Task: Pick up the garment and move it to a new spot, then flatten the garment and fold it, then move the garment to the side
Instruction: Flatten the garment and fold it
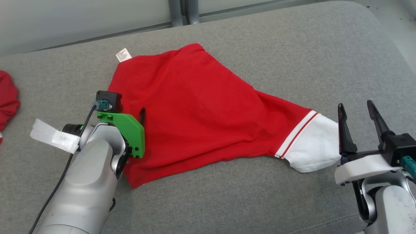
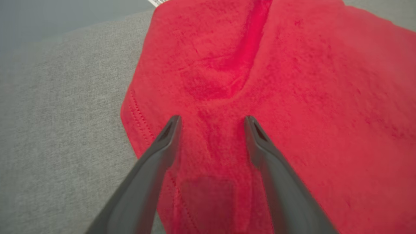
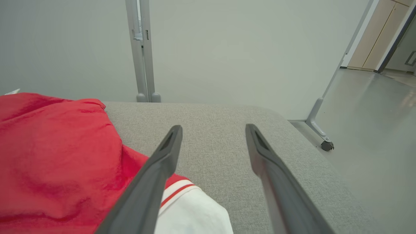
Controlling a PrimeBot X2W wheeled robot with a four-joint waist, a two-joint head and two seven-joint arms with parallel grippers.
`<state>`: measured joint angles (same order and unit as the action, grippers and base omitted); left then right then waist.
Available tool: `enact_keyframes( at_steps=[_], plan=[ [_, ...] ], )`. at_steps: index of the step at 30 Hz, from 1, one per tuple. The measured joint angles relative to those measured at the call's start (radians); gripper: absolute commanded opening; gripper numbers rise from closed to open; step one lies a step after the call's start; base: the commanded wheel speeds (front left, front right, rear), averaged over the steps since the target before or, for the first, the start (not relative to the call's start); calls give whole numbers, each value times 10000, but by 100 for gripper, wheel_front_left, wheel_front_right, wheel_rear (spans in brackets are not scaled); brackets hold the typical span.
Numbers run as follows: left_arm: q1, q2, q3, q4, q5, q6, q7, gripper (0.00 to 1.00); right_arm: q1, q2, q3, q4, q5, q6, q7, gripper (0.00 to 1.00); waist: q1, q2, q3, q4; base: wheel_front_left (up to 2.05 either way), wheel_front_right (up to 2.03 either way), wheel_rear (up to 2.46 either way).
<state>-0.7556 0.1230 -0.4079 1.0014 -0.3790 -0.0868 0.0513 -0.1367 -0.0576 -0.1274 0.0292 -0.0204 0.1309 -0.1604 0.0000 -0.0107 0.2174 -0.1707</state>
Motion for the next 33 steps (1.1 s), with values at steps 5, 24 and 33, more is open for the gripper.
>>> enact_keyframes(
  at_steps=[5, 24, 33],
  plan=[
    [-369, 42, -146, 662, 67, -13, 94, 100, -168, 21, 38, 125, 25, 0, -157, 100, 0, 0, 357, -259, 0, 0, 0],
    [-2311, 207, -1400, 1432, 1402, 665, -1478, 0, -532, 65, 63, 265, -4, 0, -399, 100, 0, 0, 1017, -252, 0, 0, 0],
    [-2896, 295, -1850, 1914, 1804, 777, -2270, 0, -740, 71, 196, 435, 136, 0, -499, 100, 0, 0, 1235, -599, 0, 0, 0]
  ],
)
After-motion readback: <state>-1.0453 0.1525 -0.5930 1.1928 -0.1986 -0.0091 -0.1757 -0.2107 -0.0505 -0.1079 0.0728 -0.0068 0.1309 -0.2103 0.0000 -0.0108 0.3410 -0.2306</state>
